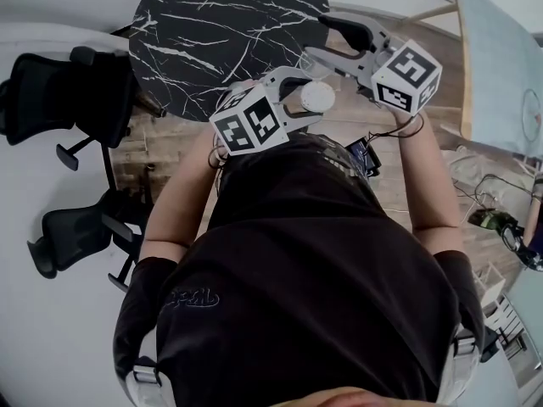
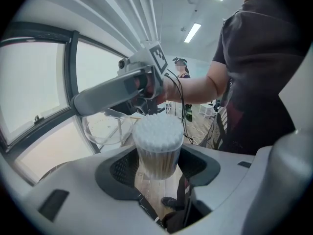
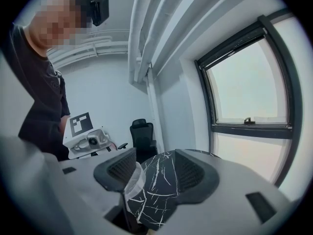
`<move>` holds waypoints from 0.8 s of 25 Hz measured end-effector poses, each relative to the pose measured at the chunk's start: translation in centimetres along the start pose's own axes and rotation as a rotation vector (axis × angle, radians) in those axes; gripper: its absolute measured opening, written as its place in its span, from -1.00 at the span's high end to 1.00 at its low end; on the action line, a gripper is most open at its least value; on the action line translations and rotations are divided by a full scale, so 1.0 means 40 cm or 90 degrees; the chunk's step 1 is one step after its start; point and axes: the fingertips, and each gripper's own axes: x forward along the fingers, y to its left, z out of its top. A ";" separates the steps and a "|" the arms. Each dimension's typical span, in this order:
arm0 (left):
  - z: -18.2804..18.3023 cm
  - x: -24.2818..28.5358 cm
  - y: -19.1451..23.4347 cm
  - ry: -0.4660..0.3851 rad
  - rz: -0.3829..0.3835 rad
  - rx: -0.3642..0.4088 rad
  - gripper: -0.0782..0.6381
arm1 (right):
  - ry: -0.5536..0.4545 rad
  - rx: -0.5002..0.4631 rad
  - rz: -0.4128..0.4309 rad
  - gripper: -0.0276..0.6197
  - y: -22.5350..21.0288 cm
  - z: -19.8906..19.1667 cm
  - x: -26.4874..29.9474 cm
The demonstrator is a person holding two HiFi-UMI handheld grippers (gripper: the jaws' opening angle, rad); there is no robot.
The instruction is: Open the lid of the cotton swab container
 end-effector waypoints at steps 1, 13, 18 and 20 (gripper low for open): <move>0.000 0.000 0.001 0.000 0.000 -0.001 0.07 | -0.001 0.000 0.001 0.11 0.000 0.001 0.000; -0.022 -0.012 0.014 0.003 0.007 -0.019 0.07 | -0.022 -0.002 0.008 0.11 0.028 0.029 -0.001; -0.026 -0.029 0.025 -0.008 0.028 -0.029 0.07 | -0.034 -0.005 0.011 0.11 0.057 0.043 -0.005; -0.029 -0.037 0.027 -0.009 0.034 -0.033 0.07 | -0.038 -0.004 0.014 0.11 0.068 0.044 -0.005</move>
